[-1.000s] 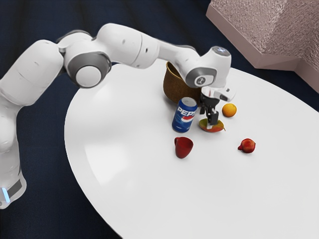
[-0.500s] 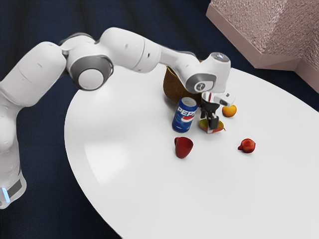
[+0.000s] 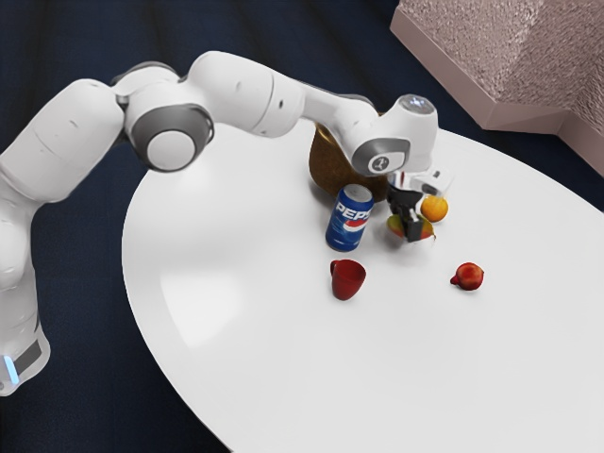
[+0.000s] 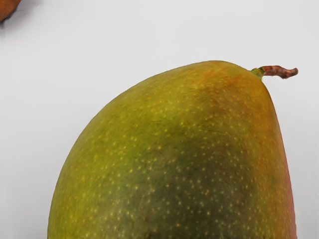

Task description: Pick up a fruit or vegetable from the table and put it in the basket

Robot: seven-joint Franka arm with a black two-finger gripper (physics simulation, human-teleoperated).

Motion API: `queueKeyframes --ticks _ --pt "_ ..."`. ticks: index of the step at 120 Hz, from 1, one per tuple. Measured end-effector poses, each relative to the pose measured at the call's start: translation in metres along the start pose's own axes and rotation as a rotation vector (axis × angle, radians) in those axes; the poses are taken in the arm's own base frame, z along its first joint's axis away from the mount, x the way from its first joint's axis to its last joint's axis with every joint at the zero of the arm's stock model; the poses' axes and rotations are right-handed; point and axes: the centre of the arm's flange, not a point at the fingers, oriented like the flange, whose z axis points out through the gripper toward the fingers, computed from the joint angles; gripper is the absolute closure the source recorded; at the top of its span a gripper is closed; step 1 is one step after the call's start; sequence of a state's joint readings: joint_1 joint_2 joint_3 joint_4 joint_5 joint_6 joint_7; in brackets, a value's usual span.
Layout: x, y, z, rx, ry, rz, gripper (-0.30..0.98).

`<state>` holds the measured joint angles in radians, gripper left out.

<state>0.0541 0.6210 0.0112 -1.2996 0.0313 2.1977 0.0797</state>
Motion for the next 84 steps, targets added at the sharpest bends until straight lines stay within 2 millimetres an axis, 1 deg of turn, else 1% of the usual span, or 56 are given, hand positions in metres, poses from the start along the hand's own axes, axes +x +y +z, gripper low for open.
queueKeyframes --ticks 6,13,21,29,33,36,40,43,46,50,55,61,65,72,75,84 --pt "0.002 0.000 -0.010 0.006 0.018 -0.004 0.33" --pt "0.006 0.006 -0.036 0.013 0.057 0.003 0.32" --pt "0.008 0.013 -0.088 0.038 0.120 0.022 0.33" --pt "-0.006 0.008 -0.144 0.072 0.167 0.019 0.36" --pt "-0.012 0.004 -0.176 0.094 0.198 0.019 0.36" --pt "-0.018 -0.001 -0.196 0.109 0.217 0.016 0.35" --pt "-0.029 -0.012 -0.221 0.129 0.236 0.003 0.34" --pt "-0.037 -0.022 -0.236 0.145 0.246 -0.009 0.32" --pt "-0.043 -0.033 -0.247 0.162 0.250 -0.022 0.30" --pt "-0.050 -0.050 -0.254 0.182 0.249 -0.044 0.29" --pt "-0.056 -0.072 -0.256 0.204 0.239 -0.072 0.30" --pt "-0.063 -0.098 -0.251 0.226 0.220 -0.107 0.30" --pt "-0.065 -0.112 -0.242 0.236 0.200 -0.124 0.29" --pt "-0.067 -0.126 -0.230 0.247 0.175 -0.139 0.30" --pt "-0.067 -0.130 -0.227 0.250 0.168 -0.143 0.32" --pt "-0.069 -0.140 -0.221 0.258 0.156 -0.153 0.30"
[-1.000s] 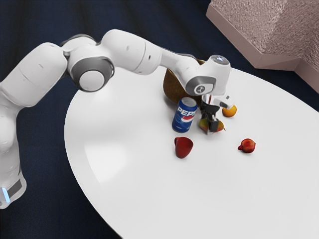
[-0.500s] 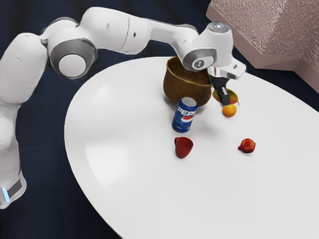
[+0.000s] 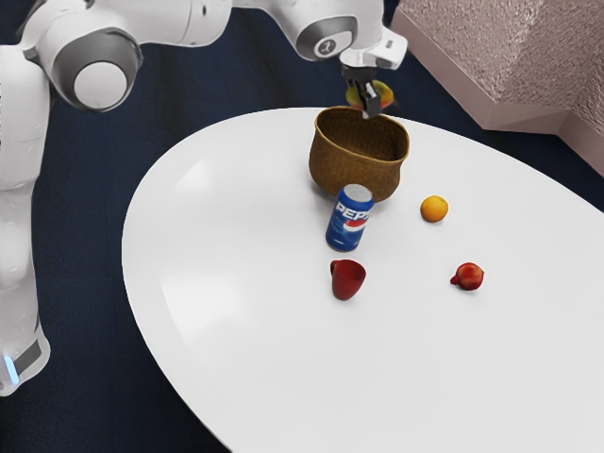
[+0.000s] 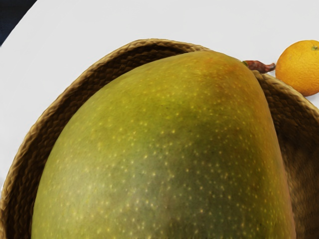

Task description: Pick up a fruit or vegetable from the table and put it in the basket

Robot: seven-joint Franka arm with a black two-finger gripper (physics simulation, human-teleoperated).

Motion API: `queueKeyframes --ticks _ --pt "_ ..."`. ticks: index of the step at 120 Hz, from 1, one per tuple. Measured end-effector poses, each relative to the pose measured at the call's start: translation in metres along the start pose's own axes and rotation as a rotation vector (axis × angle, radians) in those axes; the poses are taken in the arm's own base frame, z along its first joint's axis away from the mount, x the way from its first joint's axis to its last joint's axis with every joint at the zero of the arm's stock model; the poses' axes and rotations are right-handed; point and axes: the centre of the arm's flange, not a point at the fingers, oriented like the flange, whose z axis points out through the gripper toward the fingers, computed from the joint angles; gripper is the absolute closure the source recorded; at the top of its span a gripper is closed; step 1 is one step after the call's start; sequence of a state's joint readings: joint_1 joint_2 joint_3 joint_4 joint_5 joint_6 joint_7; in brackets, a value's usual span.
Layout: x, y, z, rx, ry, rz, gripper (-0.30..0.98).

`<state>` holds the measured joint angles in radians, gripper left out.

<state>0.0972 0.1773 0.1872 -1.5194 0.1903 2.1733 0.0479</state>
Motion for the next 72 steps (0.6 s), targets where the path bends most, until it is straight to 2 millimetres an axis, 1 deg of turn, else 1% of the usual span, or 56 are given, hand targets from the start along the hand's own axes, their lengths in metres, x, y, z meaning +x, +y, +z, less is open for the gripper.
queueKeyframes --ticks 15,25,31,38,47,57,59,61,65,72 --pt "-0.002 -0.019 0.017 0.017 -0.023 -0.018 0.29" --pt "-0.004 -0.026 0.021 0.023 -0.030 -0.024 0.32" --pt "-0.004 -0.026 0.023 0.020 -0.034 -0.022 0.22" --pt "-0.004 -0.026 0.022 0.016 -0.033 -0.020 0.14" --pt "-0.004 -0.026 0.016 0.012 -0.027 -0.019 0.08" --pt "-0.004 -0.026 0.010 0.009 -0.017 -0.016 0.05" --pt "-0.002 -0.022 0.007 0.005 -0.010 -0.013 0.04" --pt "0.000 -0.015 -0.001 -0.005 0.005 -0.012 0.04" --pt "0.003 0.001 -0.023 -0.047 0.040 -0.044 0.03" --pt "-0.011 0.027 -0.061 -0.130 0.030 -0.186 0.02"
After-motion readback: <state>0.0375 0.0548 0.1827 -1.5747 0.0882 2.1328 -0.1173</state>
